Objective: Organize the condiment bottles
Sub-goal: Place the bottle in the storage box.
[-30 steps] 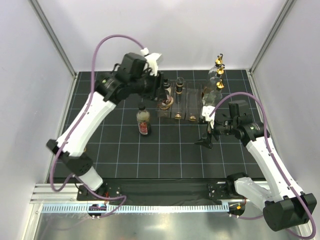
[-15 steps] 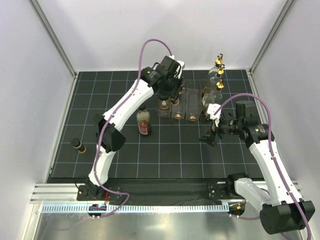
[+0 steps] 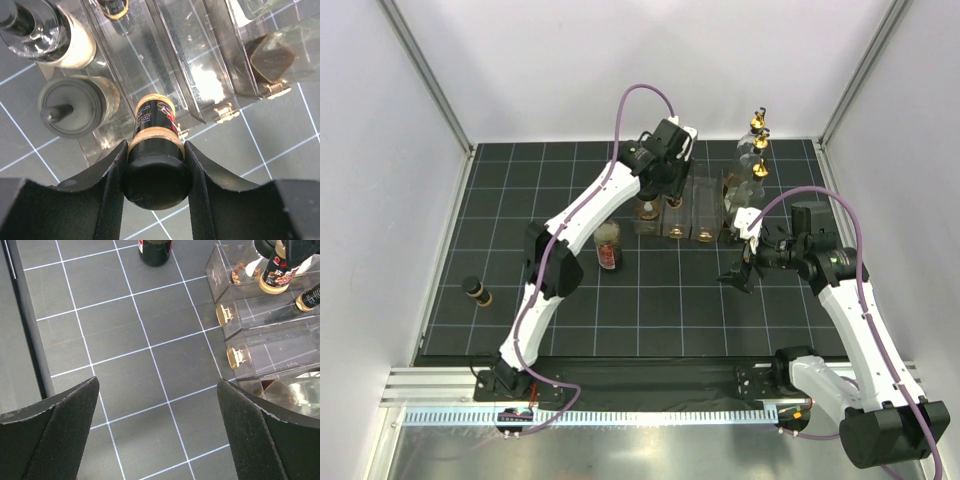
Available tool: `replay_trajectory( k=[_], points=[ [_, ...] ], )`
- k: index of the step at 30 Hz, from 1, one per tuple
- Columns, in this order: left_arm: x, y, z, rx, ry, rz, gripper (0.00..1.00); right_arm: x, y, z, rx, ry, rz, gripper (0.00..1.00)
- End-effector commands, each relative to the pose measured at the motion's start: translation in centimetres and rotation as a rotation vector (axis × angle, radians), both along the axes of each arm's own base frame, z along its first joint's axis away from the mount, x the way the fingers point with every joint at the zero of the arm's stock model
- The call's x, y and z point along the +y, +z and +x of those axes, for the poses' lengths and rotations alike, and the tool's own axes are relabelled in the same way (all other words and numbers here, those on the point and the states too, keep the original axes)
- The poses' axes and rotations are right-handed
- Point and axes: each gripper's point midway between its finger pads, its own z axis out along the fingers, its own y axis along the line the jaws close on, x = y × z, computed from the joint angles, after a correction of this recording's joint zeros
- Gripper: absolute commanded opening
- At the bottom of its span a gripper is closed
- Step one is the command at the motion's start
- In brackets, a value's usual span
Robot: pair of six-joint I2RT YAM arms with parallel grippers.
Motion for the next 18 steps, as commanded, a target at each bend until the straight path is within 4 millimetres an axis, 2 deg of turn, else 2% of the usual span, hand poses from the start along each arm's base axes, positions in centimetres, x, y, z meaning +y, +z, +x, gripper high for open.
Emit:
replay_trajectory(
  k=[1,7,18],
  points=[
    [-1.2,1.9,2.0,-0.116,-0.005,-0.023,0.01,0.2,0.7,0.2,-0.038,0.021,0.009,1.00],
    [-1.3,-0.5,2.7,-0.107,-0.013,0.019,0.02,0.2,0.6,0.1,-0.034,0.027,0.011,1.00],
    [-2.0,-3.3,2.6,-0.058,-0.035,0.032,0.07,0.2,0.5,0.2,-0.029,0.026,0.010,1.00]
  ],
)
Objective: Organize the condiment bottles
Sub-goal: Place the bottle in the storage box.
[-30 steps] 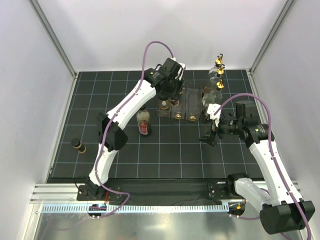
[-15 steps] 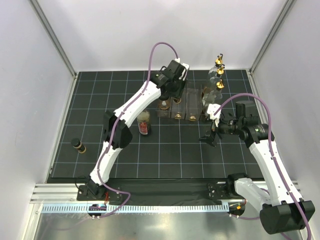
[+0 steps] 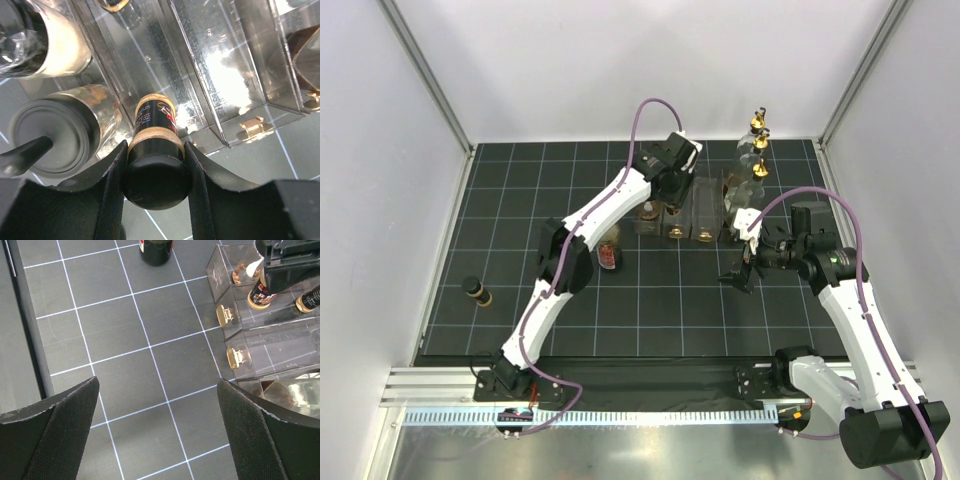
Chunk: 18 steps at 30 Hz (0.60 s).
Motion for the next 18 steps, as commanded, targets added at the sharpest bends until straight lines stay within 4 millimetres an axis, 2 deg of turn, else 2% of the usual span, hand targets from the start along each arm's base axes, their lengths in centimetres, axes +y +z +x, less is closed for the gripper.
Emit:
replay_trajectory(
  k=[1,7,18],
  points=[
    [-1.4,1.9,0.9,-0.061,-0.023,-0.054,0.07,0.2,0.6,0.2,-0.023,0.020,0.014,1.00],
    [-1.7,0.5,0.7,-0.033,-0.023,-0.047,0.13,0.2,0.6,0.2,-0.026,0.019,0.013,1.00],
    [-1.8,-1.5,0.5,0.002,-0.023,-0.037,0.32,0.2,0.5,0.3,-0.024,0.017,0.009,1.00]
  ],
)
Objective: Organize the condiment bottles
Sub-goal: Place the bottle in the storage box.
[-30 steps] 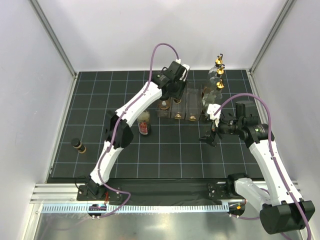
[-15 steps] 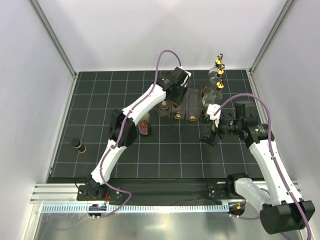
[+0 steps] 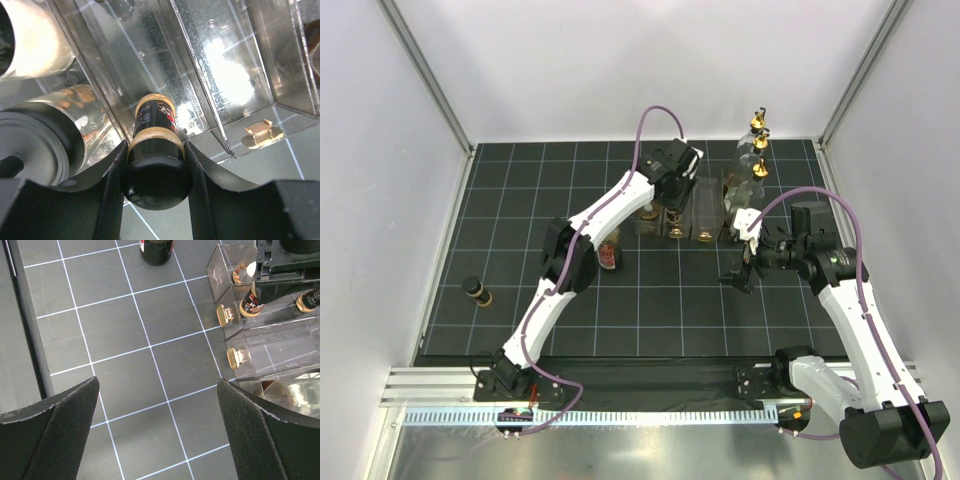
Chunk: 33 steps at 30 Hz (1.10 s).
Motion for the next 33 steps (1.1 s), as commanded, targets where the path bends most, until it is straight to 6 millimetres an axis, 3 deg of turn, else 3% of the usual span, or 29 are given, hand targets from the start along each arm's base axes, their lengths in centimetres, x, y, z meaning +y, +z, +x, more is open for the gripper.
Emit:
replay_trajectory(
  k=[1,13,19,26,33],
  points=[
    [-1.4,0.9,0.5,-0.034,-0.015,-0.049,0.36,0.2,0.5,0.3,-0.027,0.015,0.008,1.00],
    [-1.6,1.3,0.3,-0.044,-0.019,-0.048,0.55,0.1,0.6,0.3,-0.033,0.013,0.008,1.00],
    [-1.6,2.5,0.4,-0.063,-0.016,-0.066,0.56,0.1,0.7,0.3,-0.036,0.012,0.009,1.00],
    [-1.6,8.2,0.8,-0.162,-0.008,-0.140,0.57,0.1,0.9,0.2,-0.040,0.013,0.013,1.00],
    [-0.9,16.9,-0.6,-0.270,-0.013,-0.267,0.60,-0.1,1.1,0.2,-0.048,0.007,0.021,1.00]
  ],
)
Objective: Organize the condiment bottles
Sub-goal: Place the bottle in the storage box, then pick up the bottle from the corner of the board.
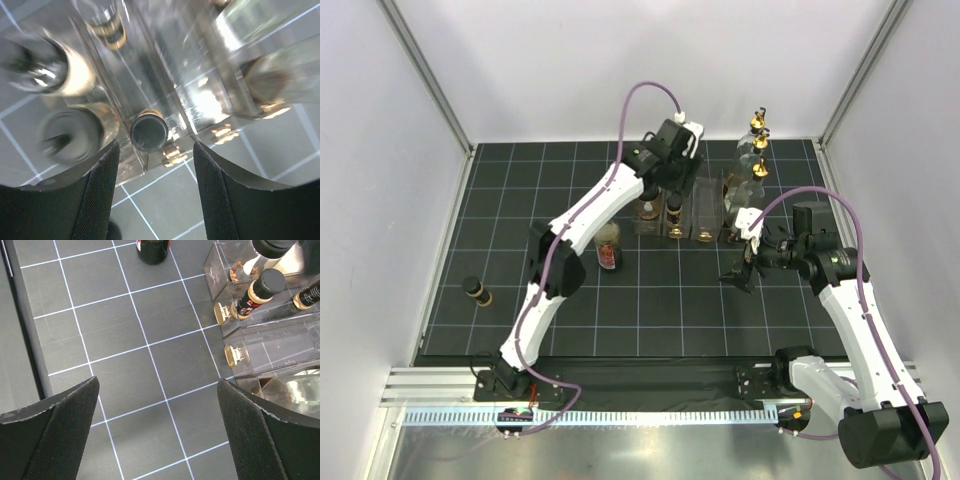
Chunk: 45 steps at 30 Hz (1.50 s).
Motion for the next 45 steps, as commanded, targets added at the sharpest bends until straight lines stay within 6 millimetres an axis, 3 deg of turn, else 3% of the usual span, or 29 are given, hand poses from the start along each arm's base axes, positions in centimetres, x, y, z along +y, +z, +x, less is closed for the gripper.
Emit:
replay_trajectory(
  k=[1,6,7,9,10,11,13,14,16,17,18,23,24,25,27,30,31,32,39,45],
  points=[
    [-0.1,10.7,-0.9,-0.163,-0.011,-0.172,0.60,0.3,1.2,0.0,-0.049,0.023,0.021,1.00],
    [1.7,15.9,-2.7,-0.239,-0.020,-0.218,0.64,0.2,1.1,0.0,-0.047,0.018,0.024,1.00],
    [2.6,18.2,-3.6,-0.275,-0.022,-0.242,0.65,0.1,1.2,0.0,-0.047,0.017,0.027,1.00],
    [3.6,19.0,-4.2,-0.300,-0.020,-0.240,0.70,0.2,1.1,0.0,-0.046,0.019,0.030,1.00],
    [4.9,21.6,-5.1,-0.345,-0.004,-0.266,0.71,0.1,1.1,0.0,-0.044,0.017,0.031,1.00],
    [5.4,21.3,-5.3,-0.351,-0.001,-0.255,0.72,0.1,1.2,0.0,-0.045,0.019,0.033,1.00],
    [6.9,22.8,-6.0,-0.389,0.022,-0.260,0.78,0.1,1.1,0.0,-0.043,0.019,0.034,1.00],
    [8.3,24.7,-7.0,-0.430,0.038,-0.280,0.79,0.1,1.1,0.0,-0.041,0.018,0.035,1.00],
    [9.8,24.4,-7.5,-0.436,0.062,-0.264,0.82,0.1,1.1,0.1,-0.040,0.019,0.037,1.00],
    [11.6,26.2,-8.5,-0.475,0.089,-0.283,0.83,0.1,1.0,0.1,-0.036,0.018,0.036,1.00],
    [12.3,25.3,-8.6,-0.467,0.101,-0.265,0.83,0.1,1.0,0.1,-0.037,0.020,0.038,1.00],
    [17.8,26.8,-11.0,-0.547,0.204,-0.272,0.88,0.2,0.8,0.1,-0.028,0.023,0.040,1.00],
    [19.7,28.4,-12.1,-0.587,0.231,-0.298,0.90,0.3,0.8,0.1,-0.026,0.027,0.042,1.00],
    [20.5,27.6,-12.3,-0.583,0.246,-0.285,0.90,0.2,0.8,0.1,-0.025,0.025,0.042,1.00],
    [23.0,28.8,-13.7,-0.626,0.298,-0.302,0.92,0.3,0.8,0.1,-0.023,0.027,0.044,1.00],
    [25.3,27.8,-14.4,-0.632,0.357,-0.272,0.94,0.3,0.8,0.0,-0.024,0.029,0.045,1.00],
    [26.6,28.3,-15.2,-0.654,0.381,-0.281,0.95,0.3,0.8,0.0,-0.024,0.029,0.045,1.00],
    [27.0,27.2,-15.2,-0.641,0.395,-0.259,0.95,0.3,0.8,0.1,-0.024,0.030,0.046,1.00],
    [31.0,24.9,-17.0,-0.645,0.508,-0.212,0.97,0.4,0.6,0.1,-0.017,0.034,0.048,1.00],
    [32.9,24.4,-18.1,-0.664,0.573,-0.203,0.98,0.4,0.4,0.1,-0.008,0.034,0.048,1.00]
  ],
)
